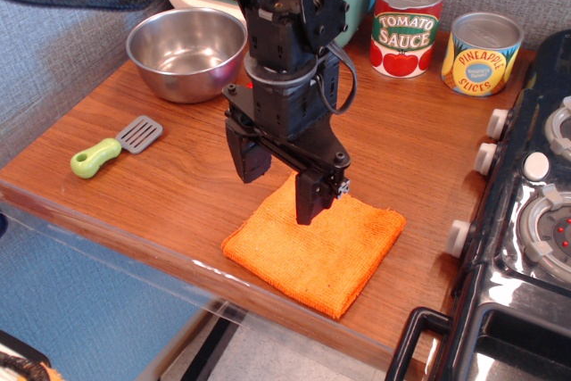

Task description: Place the bowl between the cans and the towel

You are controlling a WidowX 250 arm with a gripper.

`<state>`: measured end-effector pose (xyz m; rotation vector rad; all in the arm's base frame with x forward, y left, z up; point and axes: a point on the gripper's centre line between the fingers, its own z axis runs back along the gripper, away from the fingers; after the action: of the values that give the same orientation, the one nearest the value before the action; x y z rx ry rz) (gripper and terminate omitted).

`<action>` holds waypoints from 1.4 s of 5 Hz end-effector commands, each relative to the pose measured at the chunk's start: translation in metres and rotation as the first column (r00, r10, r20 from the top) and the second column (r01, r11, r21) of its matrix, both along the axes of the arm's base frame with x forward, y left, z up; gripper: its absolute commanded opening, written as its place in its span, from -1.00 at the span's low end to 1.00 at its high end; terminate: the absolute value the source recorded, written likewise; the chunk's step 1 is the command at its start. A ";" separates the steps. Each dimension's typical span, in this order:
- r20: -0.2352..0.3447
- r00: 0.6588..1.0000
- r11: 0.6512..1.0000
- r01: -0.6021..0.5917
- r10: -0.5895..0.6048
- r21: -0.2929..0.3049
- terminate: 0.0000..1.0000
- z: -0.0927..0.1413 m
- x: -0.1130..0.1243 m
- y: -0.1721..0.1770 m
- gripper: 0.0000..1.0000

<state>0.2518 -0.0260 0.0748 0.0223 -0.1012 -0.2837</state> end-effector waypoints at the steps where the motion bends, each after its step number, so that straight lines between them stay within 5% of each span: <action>1: 0.000 1.000 1.000 0.000 0.000 0.000 -1.00 0.000 0.000 0.000 1.00; 3: -0.007 0.989 0.989 -0.149 0.149 -0.013 -1.00 -0.003 0.033 0.016 1.00; 4: 0.015 0.968 0.968 -0.251 0.251 -0.022 -1.00 0.006 0.074 0.044 1.00; 5: 0.062 0.932 0.934 -0.356 0.356 -0.016 -1.00 0.024 0.114 0.083 1.00; 7: 0.108 0.865 0.870 -0.493 0.491 -0.010 -1.00 0.042 0.146 0.137 1.00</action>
<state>0.3995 0.1027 0.0938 0.0726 -0.1329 0.2260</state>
